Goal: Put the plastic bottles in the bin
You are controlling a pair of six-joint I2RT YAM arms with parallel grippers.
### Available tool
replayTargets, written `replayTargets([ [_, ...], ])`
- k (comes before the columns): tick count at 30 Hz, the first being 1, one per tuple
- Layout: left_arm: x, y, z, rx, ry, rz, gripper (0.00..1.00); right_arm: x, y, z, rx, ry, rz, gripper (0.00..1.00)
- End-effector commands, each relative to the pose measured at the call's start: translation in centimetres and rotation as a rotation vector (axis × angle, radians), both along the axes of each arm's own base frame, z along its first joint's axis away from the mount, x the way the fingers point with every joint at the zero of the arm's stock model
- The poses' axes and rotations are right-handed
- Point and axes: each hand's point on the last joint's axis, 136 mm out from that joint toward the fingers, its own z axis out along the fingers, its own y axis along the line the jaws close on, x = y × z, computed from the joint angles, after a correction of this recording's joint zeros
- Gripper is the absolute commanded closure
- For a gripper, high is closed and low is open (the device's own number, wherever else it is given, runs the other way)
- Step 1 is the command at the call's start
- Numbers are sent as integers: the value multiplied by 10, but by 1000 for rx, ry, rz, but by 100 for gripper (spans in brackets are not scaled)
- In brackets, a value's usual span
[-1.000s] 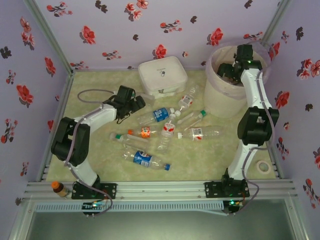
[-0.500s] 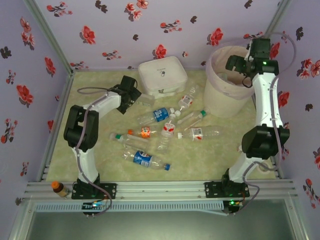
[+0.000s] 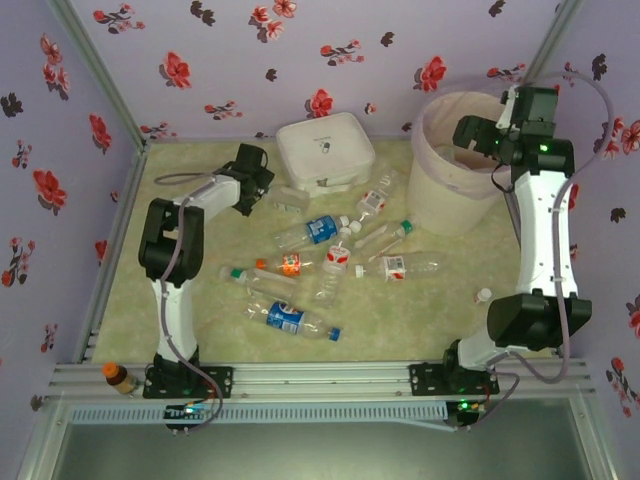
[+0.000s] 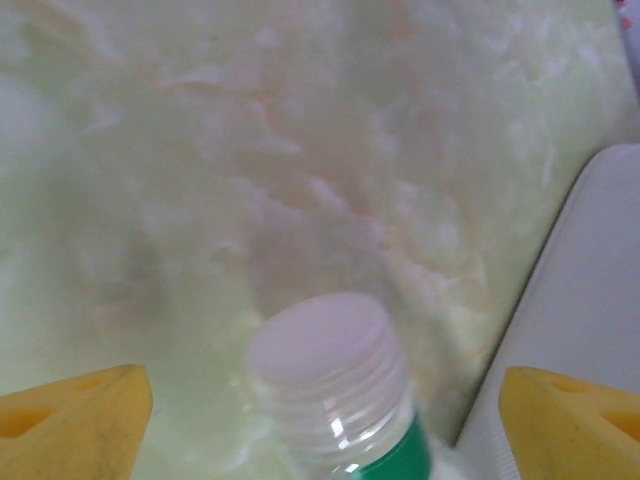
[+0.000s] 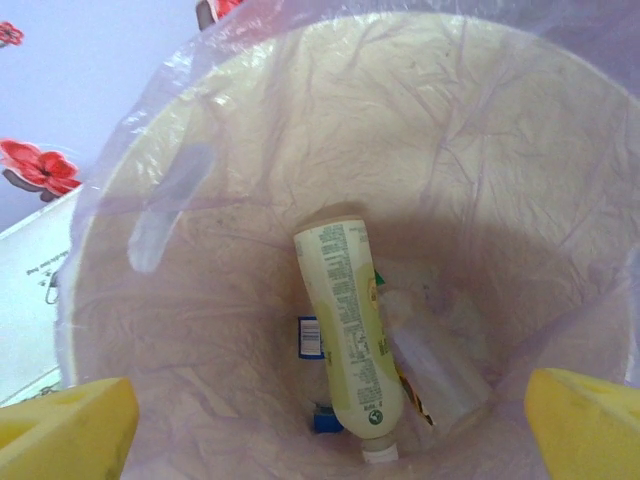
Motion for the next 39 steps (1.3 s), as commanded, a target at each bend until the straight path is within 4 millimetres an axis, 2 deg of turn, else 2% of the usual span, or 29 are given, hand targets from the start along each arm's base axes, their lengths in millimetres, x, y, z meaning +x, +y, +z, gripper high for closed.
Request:
replayTargets([
  [1,15,3,-8,-84,5,49,12,-12,4,14,13,-27,7,1],
  [7,15,-8,-21,-148,24,55,21,-25,9,42,26,-102,19,1],
  [12,13,-9,-28,-167,31,69,38,-31,10,43,29,-105,23,1],
  [17,14,-7,-15,-163,1,56,55,-36,13,42,29,-103,35,1],
  [23,16,2,22,-147,-74,24,74,-50,20,59,30,-143,76,1],
  [28,9,17,61,-125,-145,-3,83,-59,34,69,69,-172,135,1],
  [32,-4,27,97,-75,-205,-65,87,-66,46,79,91,-190,173,3],
  [35,-15,22,133,-15,-309,-214,91,-67,79,85,128,-203,269,6],
  [39,-39,-2,184,10,-515,-483,90,-64,153,72,148,-145,470,9],
])
